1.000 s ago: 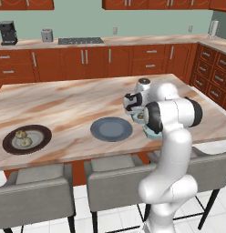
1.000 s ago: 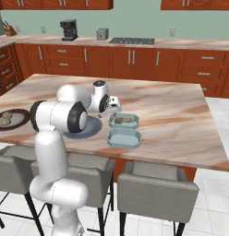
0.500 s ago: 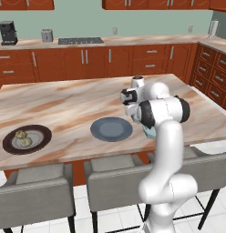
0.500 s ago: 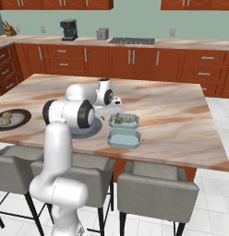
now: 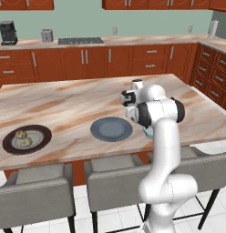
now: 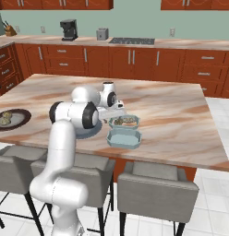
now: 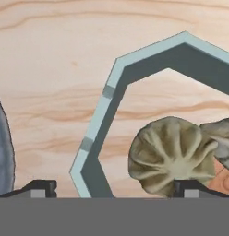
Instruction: Place two dumplings into each of the tupperware containers and then place the containers in the fridge.
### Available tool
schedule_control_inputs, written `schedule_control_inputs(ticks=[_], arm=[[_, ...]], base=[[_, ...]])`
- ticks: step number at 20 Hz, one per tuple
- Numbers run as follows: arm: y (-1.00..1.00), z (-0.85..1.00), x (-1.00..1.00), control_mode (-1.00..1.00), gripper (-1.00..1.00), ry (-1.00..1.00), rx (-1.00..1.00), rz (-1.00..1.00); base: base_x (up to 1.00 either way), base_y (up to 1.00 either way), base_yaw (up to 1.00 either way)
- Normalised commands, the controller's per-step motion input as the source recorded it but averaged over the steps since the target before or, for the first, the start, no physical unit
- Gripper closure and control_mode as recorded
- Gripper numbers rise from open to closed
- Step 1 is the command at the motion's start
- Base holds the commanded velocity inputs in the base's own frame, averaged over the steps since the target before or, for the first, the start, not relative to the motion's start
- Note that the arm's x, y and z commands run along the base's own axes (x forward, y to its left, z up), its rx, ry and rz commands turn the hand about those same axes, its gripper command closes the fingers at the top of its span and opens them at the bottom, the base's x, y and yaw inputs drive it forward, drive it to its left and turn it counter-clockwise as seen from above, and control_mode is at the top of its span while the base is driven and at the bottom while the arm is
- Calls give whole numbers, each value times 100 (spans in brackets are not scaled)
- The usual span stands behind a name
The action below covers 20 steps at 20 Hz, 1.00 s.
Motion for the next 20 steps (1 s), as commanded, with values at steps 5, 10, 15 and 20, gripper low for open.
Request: schedule_control_inputs(ticks=[5, 10, 15, 20], arm=[[17, 2, -9, -100, -100, -10, 0, 2], [20, -6, -3, -100, -100, -10, -3, 4], [-8, -56, -2, -100, -100, 0, -7, 1], [-5, -9, -7, -100, -100, -7, 0, 0]], base=[[0, 0, 0], [0, 0, 0], [0, 0, 0], [0, 0, 0]])
